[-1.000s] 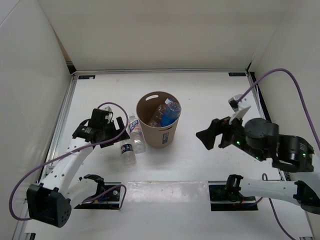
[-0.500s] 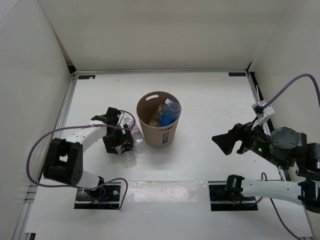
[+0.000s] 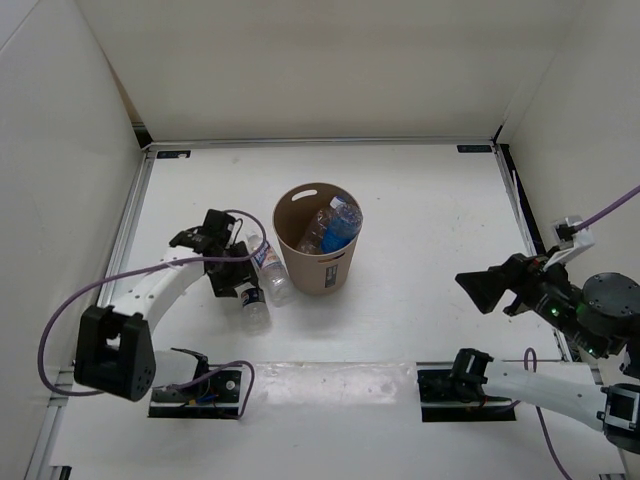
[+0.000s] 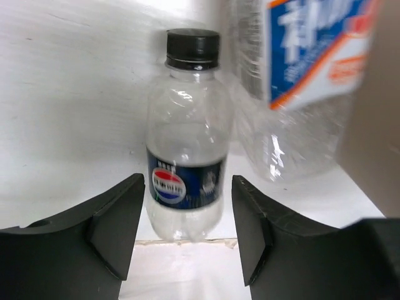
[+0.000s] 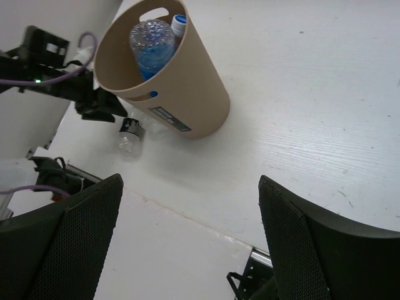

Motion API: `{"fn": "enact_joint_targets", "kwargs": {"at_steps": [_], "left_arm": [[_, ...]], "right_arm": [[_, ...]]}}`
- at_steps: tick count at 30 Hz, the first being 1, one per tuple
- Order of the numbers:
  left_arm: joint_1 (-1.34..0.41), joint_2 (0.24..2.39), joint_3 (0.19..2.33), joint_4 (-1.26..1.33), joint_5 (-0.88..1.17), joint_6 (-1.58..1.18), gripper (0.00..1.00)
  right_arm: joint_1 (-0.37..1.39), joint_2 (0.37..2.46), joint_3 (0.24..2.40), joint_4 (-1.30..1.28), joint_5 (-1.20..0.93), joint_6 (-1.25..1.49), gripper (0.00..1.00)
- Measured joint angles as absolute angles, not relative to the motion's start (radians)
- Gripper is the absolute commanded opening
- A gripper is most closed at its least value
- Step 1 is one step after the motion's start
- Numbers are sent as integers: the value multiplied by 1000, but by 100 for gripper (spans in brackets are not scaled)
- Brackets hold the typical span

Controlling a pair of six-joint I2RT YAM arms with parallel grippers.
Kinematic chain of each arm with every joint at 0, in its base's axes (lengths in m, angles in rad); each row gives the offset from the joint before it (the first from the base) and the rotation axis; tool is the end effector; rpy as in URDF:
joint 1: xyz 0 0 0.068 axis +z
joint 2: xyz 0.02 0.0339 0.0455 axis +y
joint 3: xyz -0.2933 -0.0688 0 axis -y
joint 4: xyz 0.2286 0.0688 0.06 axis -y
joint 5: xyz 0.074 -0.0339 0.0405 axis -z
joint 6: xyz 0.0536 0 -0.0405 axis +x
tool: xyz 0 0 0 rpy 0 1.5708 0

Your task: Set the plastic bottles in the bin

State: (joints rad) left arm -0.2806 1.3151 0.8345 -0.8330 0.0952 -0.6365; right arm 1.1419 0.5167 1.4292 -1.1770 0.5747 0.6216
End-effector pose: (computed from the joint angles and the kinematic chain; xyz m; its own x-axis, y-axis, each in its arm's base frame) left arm 0.1991 -0.0627 0.2216 -0.9250 -0.3492 -0.1499 -0.3120 0.9230 -0.2251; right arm 0.0149 -0.0374 0.4448 -0.4058 0.2879 -0.8674 -0.3799 0.8101 0.4466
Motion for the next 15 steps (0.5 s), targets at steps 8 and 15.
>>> {"fn": "enact_joint_targets", "kwargs": {"at_steps": [8,15], "left_arm": [[-284,1195,918,-891,35,-624,81],[-285,1362,913,-888,60,-598,84]], "right_arm": [[1078,502,1372,-1215,572,621,90],[1091,474,1369,-1233,579,624,90]]}}
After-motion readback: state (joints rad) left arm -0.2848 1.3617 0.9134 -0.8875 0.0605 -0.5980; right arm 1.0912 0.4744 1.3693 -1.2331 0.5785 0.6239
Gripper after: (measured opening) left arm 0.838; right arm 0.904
